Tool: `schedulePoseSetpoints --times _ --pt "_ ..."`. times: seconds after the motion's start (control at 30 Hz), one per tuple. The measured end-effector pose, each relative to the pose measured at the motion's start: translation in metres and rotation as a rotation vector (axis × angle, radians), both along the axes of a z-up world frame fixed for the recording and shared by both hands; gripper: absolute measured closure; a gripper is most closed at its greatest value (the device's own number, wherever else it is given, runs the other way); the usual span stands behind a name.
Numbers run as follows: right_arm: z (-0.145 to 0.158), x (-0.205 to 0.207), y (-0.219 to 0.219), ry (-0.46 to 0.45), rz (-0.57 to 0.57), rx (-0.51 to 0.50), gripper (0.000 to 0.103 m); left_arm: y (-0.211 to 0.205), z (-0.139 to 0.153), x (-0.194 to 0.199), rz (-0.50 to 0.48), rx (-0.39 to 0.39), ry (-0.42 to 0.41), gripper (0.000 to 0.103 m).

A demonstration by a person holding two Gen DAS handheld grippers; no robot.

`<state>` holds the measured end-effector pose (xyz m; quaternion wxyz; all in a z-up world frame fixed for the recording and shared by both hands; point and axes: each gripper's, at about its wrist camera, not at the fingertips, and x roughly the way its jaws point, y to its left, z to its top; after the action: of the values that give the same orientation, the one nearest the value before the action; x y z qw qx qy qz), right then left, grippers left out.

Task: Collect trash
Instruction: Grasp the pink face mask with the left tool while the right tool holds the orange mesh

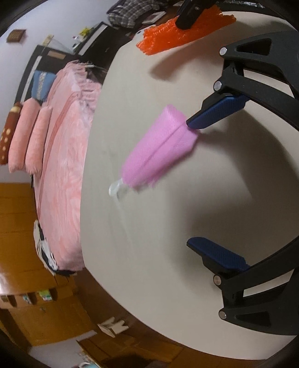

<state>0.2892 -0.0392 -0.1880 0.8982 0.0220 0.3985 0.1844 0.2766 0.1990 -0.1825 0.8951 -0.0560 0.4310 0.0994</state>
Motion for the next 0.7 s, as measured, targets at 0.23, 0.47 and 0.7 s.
schedulePoseSetpoints --times 0.23,0.47,0.7 --pt "0.005 0.0 0.004 -0.018 0.002 -0.008 0.083 -0.011 0.012 0.013 -0.025 -0.056 -0.037 0.011" --pt "0.007 0.001 -0.004 -0.017 -0.025 -0.008 0.083 -0.022 0.0 0.05 0.0 -0.029 0.01 0.011" --pt "0.009 0.0 -0.005 -0.013 -0.029 0.002 0.083 -0.018 -0.006 0.054 -0.017 -0.026 0.015 0.036"
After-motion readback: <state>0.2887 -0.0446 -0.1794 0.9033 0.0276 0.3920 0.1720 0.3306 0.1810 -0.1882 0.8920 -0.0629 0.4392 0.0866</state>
